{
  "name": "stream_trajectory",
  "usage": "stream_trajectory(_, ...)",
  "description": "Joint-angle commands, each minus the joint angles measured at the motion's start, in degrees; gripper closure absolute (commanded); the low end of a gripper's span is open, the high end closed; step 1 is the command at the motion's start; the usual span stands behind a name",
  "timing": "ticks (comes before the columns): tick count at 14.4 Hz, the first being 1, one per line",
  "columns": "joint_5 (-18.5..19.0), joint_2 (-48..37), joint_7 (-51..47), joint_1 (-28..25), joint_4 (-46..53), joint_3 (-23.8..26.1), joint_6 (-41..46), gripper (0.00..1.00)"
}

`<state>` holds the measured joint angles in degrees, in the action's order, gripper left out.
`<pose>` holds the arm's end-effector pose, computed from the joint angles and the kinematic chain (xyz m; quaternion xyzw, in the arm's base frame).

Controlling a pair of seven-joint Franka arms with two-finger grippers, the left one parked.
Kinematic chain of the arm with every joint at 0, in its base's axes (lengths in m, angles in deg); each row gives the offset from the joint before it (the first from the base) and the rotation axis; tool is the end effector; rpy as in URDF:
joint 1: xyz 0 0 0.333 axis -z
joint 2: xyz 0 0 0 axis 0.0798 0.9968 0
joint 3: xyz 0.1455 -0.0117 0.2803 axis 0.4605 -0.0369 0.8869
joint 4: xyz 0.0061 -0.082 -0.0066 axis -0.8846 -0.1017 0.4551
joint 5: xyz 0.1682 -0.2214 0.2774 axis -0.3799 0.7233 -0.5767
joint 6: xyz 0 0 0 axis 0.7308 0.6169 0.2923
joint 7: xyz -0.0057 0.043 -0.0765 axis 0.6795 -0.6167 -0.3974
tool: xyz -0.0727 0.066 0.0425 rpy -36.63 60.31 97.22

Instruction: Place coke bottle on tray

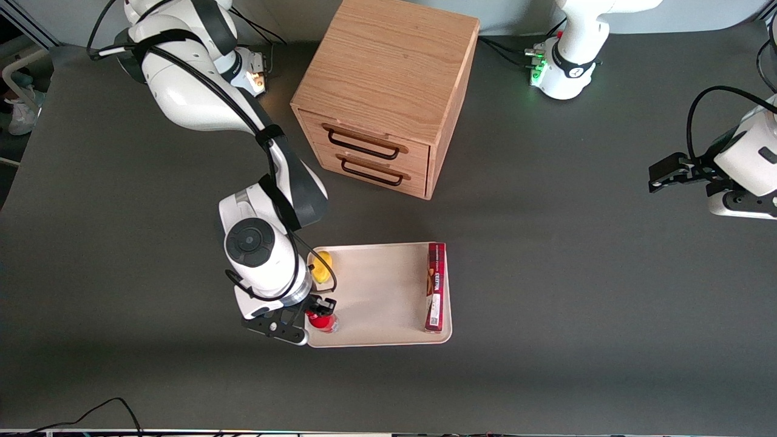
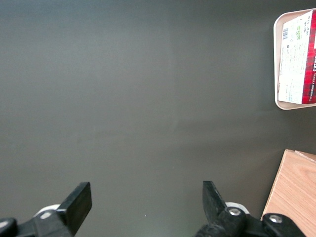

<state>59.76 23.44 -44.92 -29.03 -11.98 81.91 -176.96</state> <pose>0.7150 0.3367 0.3379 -0.9858 0.1509 -0.0723 0.0169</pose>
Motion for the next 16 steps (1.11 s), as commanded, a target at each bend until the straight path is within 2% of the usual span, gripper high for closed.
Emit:
stream_trajectory(1,1.04,1.08,-1.61,-0.60,1.91,-0.50,-1.05,1.00)
stream_trajectory(2,1.04,1.08,-1.61,-0.60,1.74,-0.50,-1.14,0.90)
stream_trajectory(3,1.04,1.08,-1.61,-0.51,1.48,-0.50,-1.14,0.75)
stream_trajectory(4,1.12,1.08,-1.52,-0.51,1.47,-0.50,-1.14,0.44)
stream_trajectory(5,1.30,1.17,-1.43,-0.51,1.39,-0.59,-1.14,0.00)
stream_trajectory(10,0.95,-3.38,-1.00,0.11,-2.02,-0.32,1.65,0.00)
stream_trajectory(13,0.60,-14.87,1.27,1.94,-12.89,0.29,7.72,0.00)
stream_trajectory(16,-3.08,-29.64,10.40,6.24,-28.01,0.29,8.09,0.00)
